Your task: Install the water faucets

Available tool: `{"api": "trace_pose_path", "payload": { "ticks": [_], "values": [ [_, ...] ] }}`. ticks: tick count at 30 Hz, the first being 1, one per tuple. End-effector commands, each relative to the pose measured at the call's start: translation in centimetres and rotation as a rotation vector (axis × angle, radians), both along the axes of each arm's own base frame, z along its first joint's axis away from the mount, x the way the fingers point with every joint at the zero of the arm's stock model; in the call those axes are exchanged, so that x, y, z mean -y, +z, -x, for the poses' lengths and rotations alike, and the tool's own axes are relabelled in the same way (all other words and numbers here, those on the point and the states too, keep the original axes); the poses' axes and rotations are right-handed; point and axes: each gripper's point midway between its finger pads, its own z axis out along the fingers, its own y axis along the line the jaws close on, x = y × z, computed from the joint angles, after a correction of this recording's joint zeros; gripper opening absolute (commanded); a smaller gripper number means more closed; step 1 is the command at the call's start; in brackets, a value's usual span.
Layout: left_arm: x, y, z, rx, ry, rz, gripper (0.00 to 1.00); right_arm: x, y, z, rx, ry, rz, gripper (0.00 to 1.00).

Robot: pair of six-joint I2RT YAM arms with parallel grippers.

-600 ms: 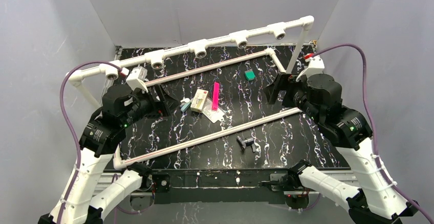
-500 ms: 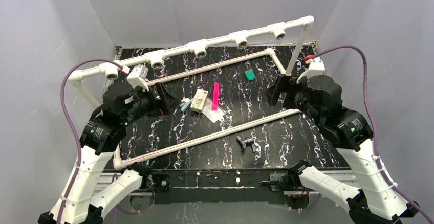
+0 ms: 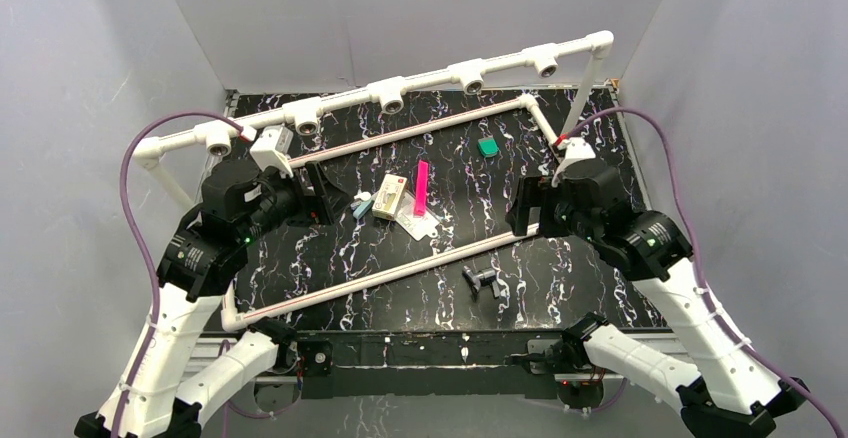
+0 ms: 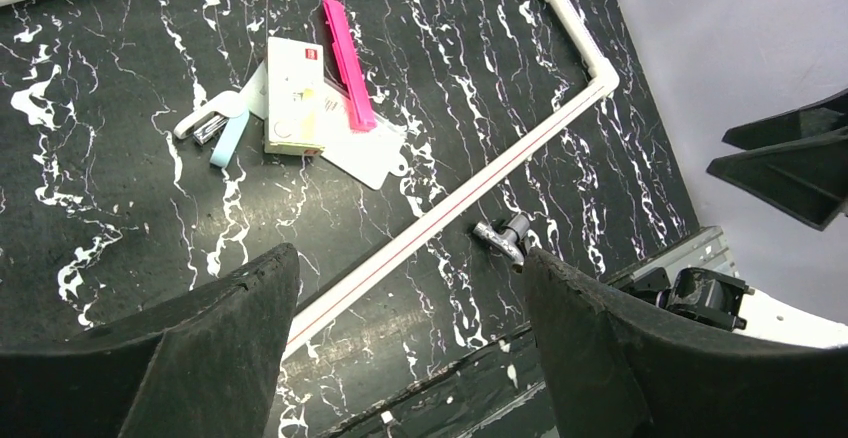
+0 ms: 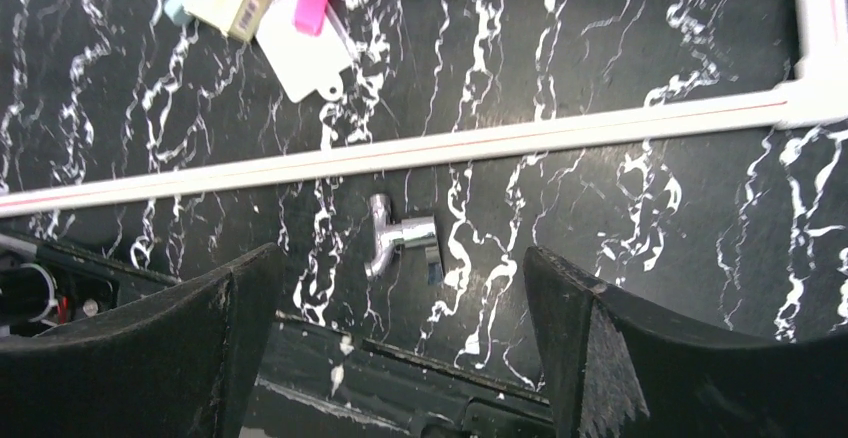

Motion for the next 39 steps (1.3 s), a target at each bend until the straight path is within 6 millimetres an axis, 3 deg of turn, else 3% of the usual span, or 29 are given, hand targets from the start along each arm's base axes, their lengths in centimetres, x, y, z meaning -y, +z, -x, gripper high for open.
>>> {"api": "trace_pose_path", "payload": {
  "ticks": [1,7,19,30,39],
  "values": [
    [-0.3,-1.1,0.0,-0.008,-0.005,-0.032,0.79,-0.8,-3.1,1.1,-0.127,0.025,0.003,0.94],
    [-0.2,-2.4,0.3,-0.029,-0.021,-0.051,0.79,-2.5,-8.0,2.3,-0.311,0.047,-0.015,0.91],
    [-0.4,-4.8,0.5,-0.078,-0.036,-0.096,0.79,-4.4,-14.2,4.2,-0.462,0.018,-0.011,0.84],
    [-0.8,-5.5,1.0,-0.09,-0.049,-0.127,0.8,-7.1,-17.2,4.9,-0.496,0.02,0.038,0.8],
    [-1.2,-5.6,1.4,-0.086,-0.046,-0.143,0.8,-8.1,-19.3,5.0,-0.527,0.0,0.04,0.71]
  ]
}}
